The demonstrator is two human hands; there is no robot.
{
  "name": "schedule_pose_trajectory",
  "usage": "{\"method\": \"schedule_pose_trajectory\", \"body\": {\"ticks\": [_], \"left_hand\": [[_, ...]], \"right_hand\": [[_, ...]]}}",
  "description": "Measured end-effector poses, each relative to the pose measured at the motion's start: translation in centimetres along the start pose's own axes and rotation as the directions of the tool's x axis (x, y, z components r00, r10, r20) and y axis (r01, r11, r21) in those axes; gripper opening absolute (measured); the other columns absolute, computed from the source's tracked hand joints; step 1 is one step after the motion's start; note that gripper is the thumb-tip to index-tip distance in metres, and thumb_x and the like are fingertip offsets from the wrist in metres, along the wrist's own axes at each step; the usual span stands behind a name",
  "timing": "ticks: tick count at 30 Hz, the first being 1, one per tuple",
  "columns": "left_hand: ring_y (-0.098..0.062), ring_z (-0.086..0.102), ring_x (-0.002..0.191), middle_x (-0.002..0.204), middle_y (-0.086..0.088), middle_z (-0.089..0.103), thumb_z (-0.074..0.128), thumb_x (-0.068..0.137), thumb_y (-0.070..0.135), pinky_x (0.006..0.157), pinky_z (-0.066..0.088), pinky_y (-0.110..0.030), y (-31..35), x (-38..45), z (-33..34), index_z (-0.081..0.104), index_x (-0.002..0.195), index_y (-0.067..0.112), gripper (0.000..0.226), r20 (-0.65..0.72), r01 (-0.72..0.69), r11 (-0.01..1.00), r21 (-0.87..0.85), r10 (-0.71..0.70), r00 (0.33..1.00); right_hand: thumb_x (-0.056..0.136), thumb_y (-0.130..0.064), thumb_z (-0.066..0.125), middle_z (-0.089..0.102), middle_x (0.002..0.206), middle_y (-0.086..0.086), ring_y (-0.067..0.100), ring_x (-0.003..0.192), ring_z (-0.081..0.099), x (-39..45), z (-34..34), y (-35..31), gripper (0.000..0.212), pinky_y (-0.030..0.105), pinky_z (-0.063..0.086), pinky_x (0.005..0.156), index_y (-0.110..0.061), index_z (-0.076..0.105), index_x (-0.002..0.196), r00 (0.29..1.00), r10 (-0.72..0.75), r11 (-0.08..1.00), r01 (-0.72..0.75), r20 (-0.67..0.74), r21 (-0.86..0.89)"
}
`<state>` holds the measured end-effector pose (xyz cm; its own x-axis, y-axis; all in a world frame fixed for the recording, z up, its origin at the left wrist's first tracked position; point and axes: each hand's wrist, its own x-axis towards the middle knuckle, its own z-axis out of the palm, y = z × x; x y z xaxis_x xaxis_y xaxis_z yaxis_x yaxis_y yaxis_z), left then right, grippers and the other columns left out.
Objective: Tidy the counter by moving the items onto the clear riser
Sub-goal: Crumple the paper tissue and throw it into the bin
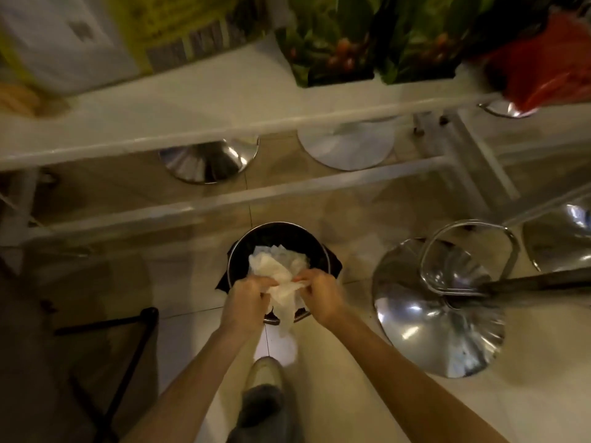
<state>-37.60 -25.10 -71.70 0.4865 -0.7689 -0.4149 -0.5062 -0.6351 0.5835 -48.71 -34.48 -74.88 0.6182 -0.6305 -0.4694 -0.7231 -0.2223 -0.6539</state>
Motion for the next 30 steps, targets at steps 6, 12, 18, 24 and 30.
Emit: {"method": "schedule_pose_trajectory", "body": {"ticks": [6, 12, 18, 24, 30], "left_hand": [[-0.031, 0.059, 0.106, 0.120, -0.015, 0.063, 0.053, 0.081, 0.006, 0.089, 0.051, -0.039, -3.9, 4.4, 3.8, 0.059, 0.117, 0.015, 0.037, 0.163, 0.024, 0.992, 0.121, -0.044, 0.986], [-0.032, 0.047, 0.121, 0.137, -0.012, 0.047, 0.050, 0.083, 0.017, 0.095, 0.046, -0.042, -3.3, 3.6, 3.1, 0.043, 0.131, 0.017, 0.048, 0.264, 0.027, 0.971, 0.238, -0.091, 0.960], [-0.032, 0.058, 0.099, 0.111, -0.016, 0.062, 0.054, 0.080, 0.028, 0.083, 0.051, -0.044, 0.9, -0.8, -3.3, 0.055, 0.114, 0.013, 0.037, 0.206, 0.043, 0.972, 0.231, -0.092, 0.974], [-0.031, 0.054, 0.110, 0.122, -0.016, 0.056, 0.045, 0.087, 0.026, 0.088, 0.047, -0.038, 9.8, -8.0, -12.0, 0.043, 0.126, 0.011, 0.041, 0.144, 0.031, 0.922, 0.385, -0.093, 0.985], [-0.030, 0.051, 0.116, 0.124, -0.012, 0.057, 0.042, 0.088, 0.036, 0.091, 0.045, -0.039, 19.4, -16.1, -22.7, 0.046, 0.123, 0.015, 0.041, 0.035, -0.023, 0.888, 0.460, 0.007, 0.999]], "right_hand": [[0.086, -0.004, 0.048, 0.051, 0.131, 0.019, 0.033, 0.115, 0.052, 4.4, 4.2, 2.9, 0.036, 0.036, 0.042, 0.102, -0.005, 0.055, 0.121, 0.983, 0.088, 0.988, -0.065, 0.161, -0.142], [0.091, -0.012, 0.044, 0.025, 0.150, 0.018, 0.036, 0.130, 0.039, 3.9, 2.9, 1.5, 0.060, 0.044, 0.035, 0.109, -0.014, 0.017, 0.145, 0.961, 0.133, 0.956, -0.060, 0.241, -0.287], [0.089, -0.012, 0.048, 0.046, 0.135, 0.018, 0.037, 0.115, 0.052, -1.3, -3.8, -3.3, 0.048, 0.044, 0.047, 0.094, -0.010, 0.033, 0.135, 0.987, 0.078, 0.956, -0.033, 0.143, -0.293], [0.087, -0.017, 0.049, 0.060, 0.119, 0.022, 0.037, 0.106, 0.058, -9.4, -13.2, -11.4, 0.039, 0.043, 0.051, 0.086, -0.005, 0.044, 0.124, 0.989, 0.021, 0.936, 0.032, 0.146, -0.351], [0.091, -0.030, 0.046, 0.063, 0.111, 0.018, 0.035, 0.102, 0.060, -18.6, -23.1, -20.7, 0.038, 0.041, 0.051, 0.078, -0.009, 0.043, 0.122, 0.985, -0.098, 0.915, 0.147, 0.145, -0.376]]}}
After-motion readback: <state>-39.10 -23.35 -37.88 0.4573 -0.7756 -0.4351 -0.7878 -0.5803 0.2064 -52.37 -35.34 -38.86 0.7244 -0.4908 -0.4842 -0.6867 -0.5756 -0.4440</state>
